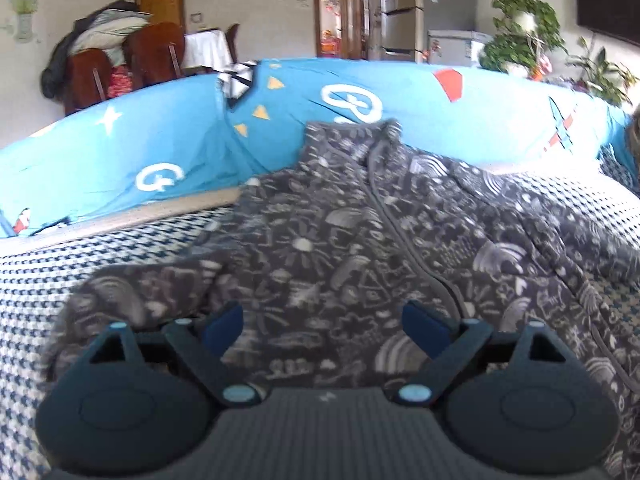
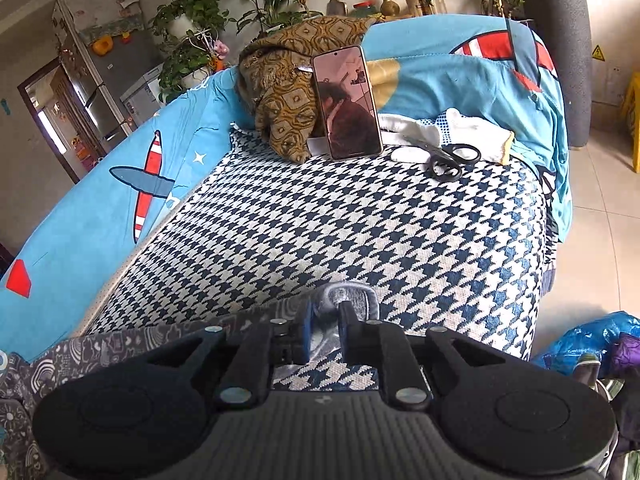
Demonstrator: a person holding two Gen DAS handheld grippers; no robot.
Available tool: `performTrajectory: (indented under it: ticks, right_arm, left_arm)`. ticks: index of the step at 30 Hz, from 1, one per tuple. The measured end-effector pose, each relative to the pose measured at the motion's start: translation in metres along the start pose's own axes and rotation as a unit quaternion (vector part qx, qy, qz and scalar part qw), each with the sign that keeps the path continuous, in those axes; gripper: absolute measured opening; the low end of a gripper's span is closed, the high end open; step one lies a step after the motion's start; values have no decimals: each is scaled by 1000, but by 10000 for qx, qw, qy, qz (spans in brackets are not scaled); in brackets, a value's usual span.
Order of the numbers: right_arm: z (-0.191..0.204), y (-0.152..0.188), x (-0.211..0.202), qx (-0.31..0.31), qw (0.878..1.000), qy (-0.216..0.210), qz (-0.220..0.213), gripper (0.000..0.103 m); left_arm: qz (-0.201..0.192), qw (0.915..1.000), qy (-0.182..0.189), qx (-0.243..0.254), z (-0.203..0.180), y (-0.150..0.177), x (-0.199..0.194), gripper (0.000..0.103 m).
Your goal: Fold clothes
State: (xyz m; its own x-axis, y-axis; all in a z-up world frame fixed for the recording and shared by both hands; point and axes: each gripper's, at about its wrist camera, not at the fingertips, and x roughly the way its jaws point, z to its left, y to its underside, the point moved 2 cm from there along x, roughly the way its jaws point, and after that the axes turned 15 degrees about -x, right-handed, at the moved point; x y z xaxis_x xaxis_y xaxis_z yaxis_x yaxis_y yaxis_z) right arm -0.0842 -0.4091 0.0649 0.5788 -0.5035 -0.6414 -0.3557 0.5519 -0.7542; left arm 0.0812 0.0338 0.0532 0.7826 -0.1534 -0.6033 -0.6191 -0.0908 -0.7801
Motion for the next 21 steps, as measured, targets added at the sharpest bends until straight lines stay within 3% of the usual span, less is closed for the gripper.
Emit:
performTrajectory:
  ticks: [3, 7, 11, 15, 21]
  right_arm:
    - [14, -1, -2, -232, 9993, -275, -135, 38]
    - [28, 4, -8, -430, 9987, -40, -273, 44]
    - [47, 11, -4, -500, 9966, -654, -16, 66]
    - [76, 28, 3, -856, 9861, -1332, 509, 66]
    - [115, 53, 0, -1245, 9719, -1884, 659, 69]
  left_arm:
    - [-234, 9994, -180, -151, 15, -4, -16, 96]
    - [-375, 9977, -318, -465, 37, -5, -37, 98]
    - [-468, 9953, -557, -633, 56, -4, -51, 100]
    - [-430, 9914, -758, -980, 78, -2, -58, 103]
    - [-362, 9850, -996, -1364, 105, 2, -66, 103]
